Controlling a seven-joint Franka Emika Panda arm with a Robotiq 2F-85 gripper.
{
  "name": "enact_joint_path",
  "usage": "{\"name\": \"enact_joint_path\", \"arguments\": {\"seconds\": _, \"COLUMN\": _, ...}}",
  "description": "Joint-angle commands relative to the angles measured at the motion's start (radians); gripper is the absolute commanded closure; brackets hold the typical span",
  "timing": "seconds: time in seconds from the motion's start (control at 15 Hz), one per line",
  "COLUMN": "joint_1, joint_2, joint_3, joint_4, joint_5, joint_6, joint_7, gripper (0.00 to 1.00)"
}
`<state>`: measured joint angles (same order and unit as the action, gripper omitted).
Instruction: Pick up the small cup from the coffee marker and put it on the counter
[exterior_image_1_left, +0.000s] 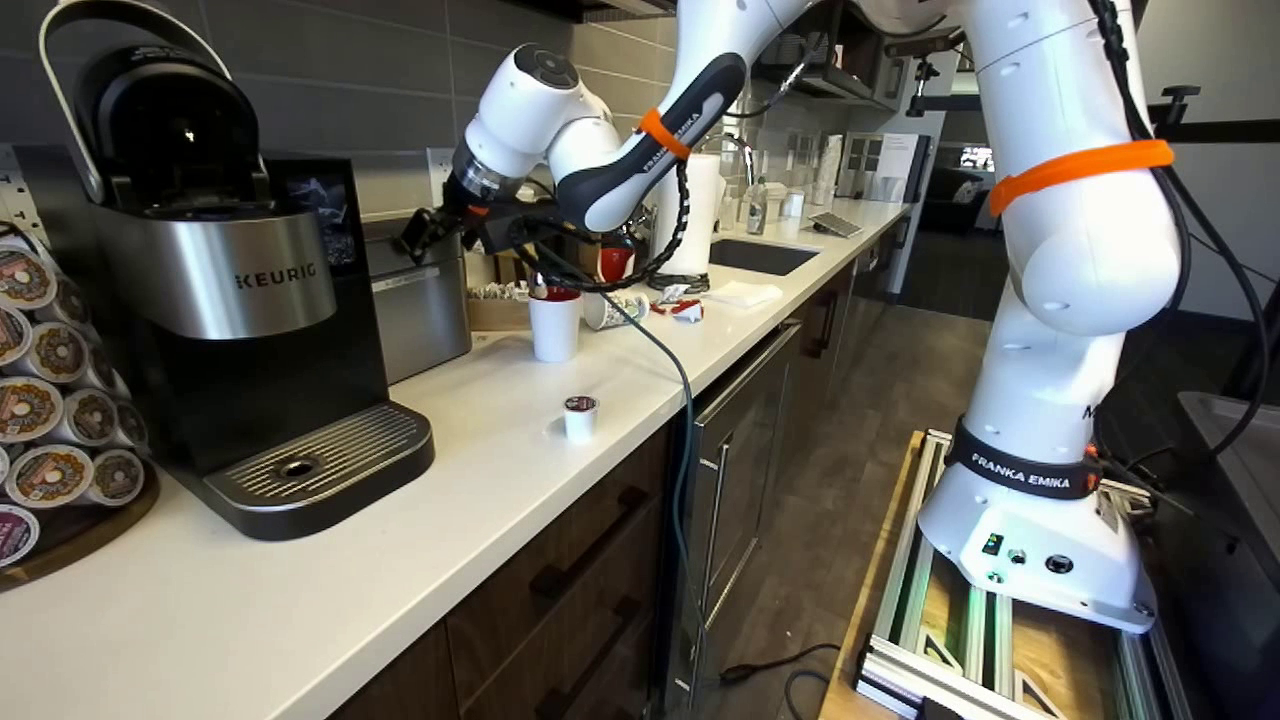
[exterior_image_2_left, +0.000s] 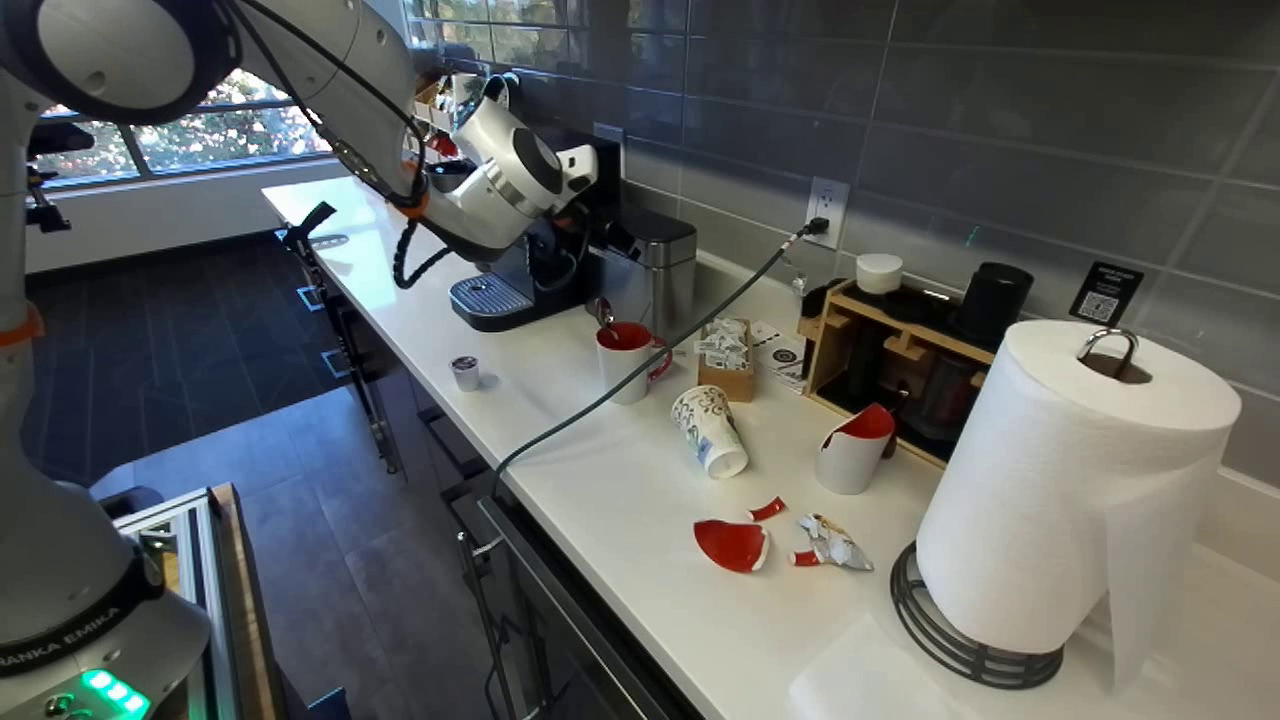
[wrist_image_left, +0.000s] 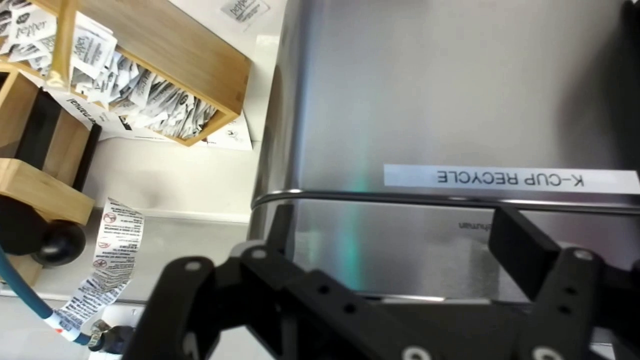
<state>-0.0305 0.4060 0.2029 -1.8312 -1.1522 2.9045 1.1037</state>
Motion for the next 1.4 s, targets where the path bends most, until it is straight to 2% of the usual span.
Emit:
{"name": "enact_joint_path", "arguments": {"seconds": 0.0, "joint_1": -0.004, "joint_2": -0.004, "joint_3": 0.005, "joint_4": 0.012, "joint_5": 0.019, "joint_6": -0.012, "joint_7": -0.007, "gripper": 0.00}}
{"name": "enact_joint_path", "arguments": {"seconds": 1.0, "joint_1": 0.000, "joint_2": -0.063, "joint_3": -0.008, "joint_4": 0.042, "joint_5": 0.002, "joint_6": -0.006, "joint_7": 0.030, "gripper": 0.00}}
{"name": "enact_joint_path", "arguments": {"seconds": 1.33, "joint_1": 0.021, "joint_2": -0.026, "joint_3": -0.008, "joint_4": 0.142, "joint_5": -0.003, "joint_6": -0.038, "joint_7": 0.036, "gripper": 0.00}}
